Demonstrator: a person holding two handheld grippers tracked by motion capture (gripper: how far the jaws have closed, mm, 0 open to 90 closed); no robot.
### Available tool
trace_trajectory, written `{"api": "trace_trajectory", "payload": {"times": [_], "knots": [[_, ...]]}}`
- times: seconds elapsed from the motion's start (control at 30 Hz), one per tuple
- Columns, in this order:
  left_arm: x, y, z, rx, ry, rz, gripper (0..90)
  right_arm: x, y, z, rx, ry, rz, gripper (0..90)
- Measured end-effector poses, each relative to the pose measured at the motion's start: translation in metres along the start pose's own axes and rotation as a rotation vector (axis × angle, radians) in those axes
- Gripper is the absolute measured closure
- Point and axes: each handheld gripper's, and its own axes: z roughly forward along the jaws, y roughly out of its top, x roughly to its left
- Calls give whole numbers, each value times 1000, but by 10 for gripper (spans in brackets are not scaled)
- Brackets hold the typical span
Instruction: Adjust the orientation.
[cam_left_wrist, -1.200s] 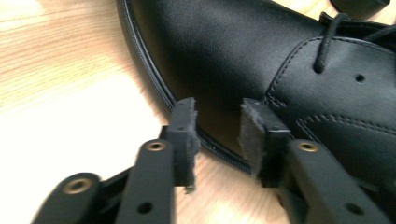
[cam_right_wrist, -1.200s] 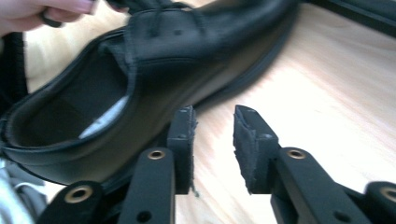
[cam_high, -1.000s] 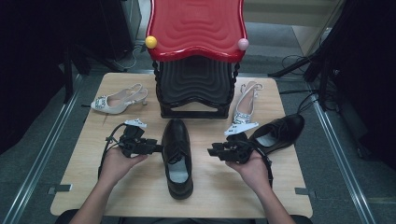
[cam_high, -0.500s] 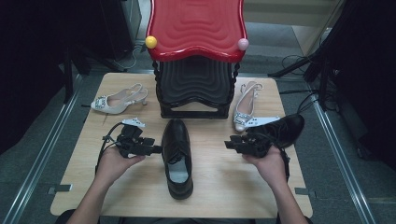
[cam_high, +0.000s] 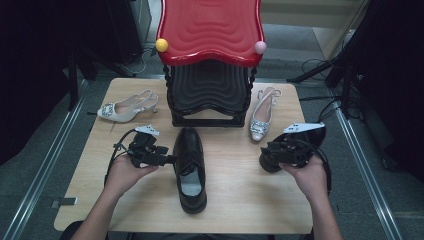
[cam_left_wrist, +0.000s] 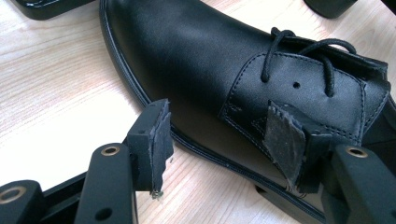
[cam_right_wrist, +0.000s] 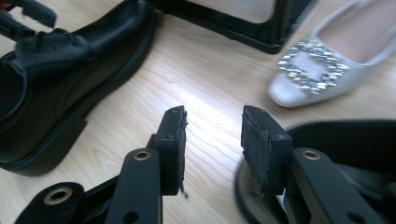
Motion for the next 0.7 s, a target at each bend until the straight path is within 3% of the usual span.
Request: {"api": "trace_trajectory", "payload": {"times": [0.23, 0.47, 0.7], "knots": [[1, 0, 2, 7, 7, 0, 410, -13, -7, -6, 16, -48, 33, 616], [2, -1, 2, 10, 12, 0, 410, -27, -22, 25, 106, -34, 83, 623], [3, -5, 0, 8, 16, -9, 411, -27, -22, 49, 178, -26, 74, 706]]}}
